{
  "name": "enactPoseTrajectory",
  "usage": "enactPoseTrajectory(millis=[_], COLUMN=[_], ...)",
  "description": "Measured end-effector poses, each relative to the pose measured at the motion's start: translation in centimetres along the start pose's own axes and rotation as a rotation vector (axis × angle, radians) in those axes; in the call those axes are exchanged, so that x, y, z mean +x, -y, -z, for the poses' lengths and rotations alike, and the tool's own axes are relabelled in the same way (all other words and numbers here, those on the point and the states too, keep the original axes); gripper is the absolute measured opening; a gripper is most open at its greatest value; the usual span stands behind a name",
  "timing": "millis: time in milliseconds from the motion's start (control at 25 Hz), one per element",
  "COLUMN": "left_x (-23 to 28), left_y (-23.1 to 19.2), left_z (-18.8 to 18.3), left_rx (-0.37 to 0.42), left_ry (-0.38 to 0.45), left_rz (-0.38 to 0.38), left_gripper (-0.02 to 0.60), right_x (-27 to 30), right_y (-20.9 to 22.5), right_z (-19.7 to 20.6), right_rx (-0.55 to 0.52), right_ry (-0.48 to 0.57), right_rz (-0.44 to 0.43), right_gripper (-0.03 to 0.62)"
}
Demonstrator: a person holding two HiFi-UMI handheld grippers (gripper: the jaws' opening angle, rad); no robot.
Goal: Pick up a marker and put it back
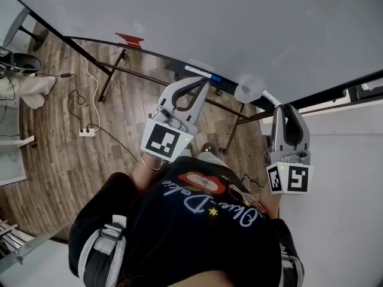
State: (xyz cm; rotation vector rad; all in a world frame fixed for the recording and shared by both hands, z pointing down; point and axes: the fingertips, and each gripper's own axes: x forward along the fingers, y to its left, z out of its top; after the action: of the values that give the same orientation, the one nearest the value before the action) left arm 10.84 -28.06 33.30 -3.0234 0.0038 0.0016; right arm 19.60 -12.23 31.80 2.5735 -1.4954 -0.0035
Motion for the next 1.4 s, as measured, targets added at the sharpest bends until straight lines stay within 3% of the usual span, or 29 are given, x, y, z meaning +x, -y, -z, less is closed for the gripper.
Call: enactPoseTrajectory(millis=[560, 1400], left_x=[-0.3, -0.9], left_y=[-1.5, -2.3], left_z=[0.4, 0.8], left_rx=[-0.002, 0.045], left_ry=[-0.018, -0.080], left_rz=[-0.046, -0.117], left_gripper=[0.003, 0.003], right_x=[2.3, 6.0], right_y=[-0.4, -0.5], right_z=[1.2, 6.6], right_rx=[0.019, 0.091], right_ry=[-0.011, -0.093], right_rz=[-0.039, -0.109], right_gripper=[0.072, 0.072])
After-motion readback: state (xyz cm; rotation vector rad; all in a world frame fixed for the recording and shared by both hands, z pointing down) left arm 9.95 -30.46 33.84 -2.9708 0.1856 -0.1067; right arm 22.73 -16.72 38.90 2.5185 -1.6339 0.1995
